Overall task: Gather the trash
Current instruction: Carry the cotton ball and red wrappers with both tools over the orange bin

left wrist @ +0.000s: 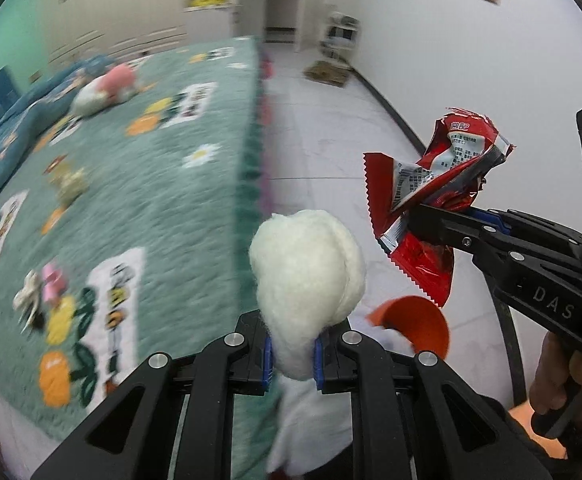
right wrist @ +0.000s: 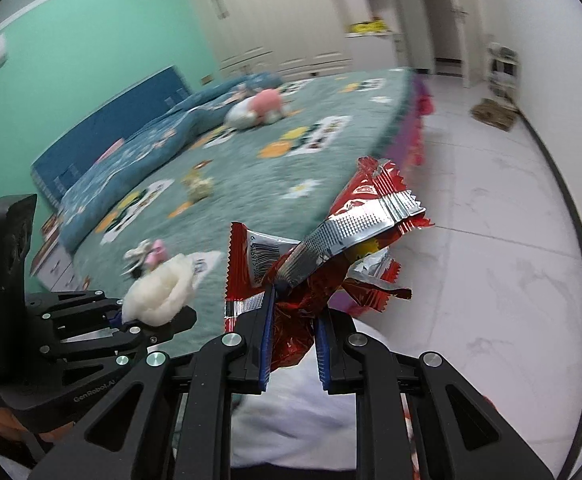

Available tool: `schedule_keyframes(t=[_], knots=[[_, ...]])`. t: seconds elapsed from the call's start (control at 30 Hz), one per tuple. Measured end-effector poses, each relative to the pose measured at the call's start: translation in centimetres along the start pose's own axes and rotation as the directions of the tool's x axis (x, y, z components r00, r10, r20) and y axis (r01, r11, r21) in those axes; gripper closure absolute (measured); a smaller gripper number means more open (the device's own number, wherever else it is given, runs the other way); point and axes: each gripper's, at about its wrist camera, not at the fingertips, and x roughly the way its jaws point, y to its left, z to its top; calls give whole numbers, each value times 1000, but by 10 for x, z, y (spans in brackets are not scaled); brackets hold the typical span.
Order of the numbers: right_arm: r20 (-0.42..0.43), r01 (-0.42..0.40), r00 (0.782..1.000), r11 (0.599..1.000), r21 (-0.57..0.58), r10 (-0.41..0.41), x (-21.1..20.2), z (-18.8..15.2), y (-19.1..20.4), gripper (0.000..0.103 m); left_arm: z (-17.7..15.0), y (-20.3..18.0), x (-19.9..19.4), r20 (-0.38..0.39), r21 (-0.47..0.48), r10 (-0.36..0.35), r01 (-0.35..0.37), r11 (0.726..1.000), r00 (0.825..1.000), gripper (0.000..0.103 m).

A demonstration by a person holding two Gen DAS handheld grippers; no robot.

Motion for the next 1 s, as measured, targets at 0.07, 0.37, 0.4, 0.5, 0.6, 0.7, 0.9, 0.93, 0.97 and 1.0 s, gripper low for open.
schedule_keyframes(t=[0.07, 0.37, 0.4, 0.5, 0.6, 0.7, 0.9, 0.93, 0.97, 1.0], knots=[[10, 33, 999, 999, 38, -33, -11, -6, -21, 85, 6, -22, 8, -10, 51, -30, 31, 998, 999, 87], [13, 184, 981, 957, 224, -191, -60, -52, -116, 85, 22, -126, 55, -109, 262, -162, 186, 947, 981, 87], [6, 206, 977, 946, 249, -214, -66, -59, -128, 85, 22, -132, 59, -121, 274, -171, 199, 941, 978, 87], [-7, 244, 967, 923, 297, -253, -79, -74, -152, 85, 20, -158, 77, -174, 315, -200, 247, 916, 964, 87], [-29, 286, 955, 893, 347, -294, -89, -92, -178, 85, 17, -179, 96, -232, 345, -217, 289, 893, 948, 87], [-49, 313, 946, 864, 394, -321, -97, -109, -201, 85, 12, -195, 115, -289, 364, -219, 319, 875, 932, 87], [-86, 344, 935, 824, 449, -344, -100, -135, -233, 85, 4, -213, 165, -416, 335, -226, 380, 862, 881, 87], [-92, 345, 935, 820, 456, -343, -100, -137, -238, 85, 2, -215, 176, -437, 329, -225, 388, 861, 871, 87], [-98, 347, 934, 815, 464, -342, -98, -140, -243, 85, -2, -218, 180, -450, 326, -217, 386, 863, 866, 87], [-107, 351, 933, 809, 471, -342, -97, -143, -248, 85, -5, -220, 188, -464, 327, -206, 383, 864, 862, 87]])
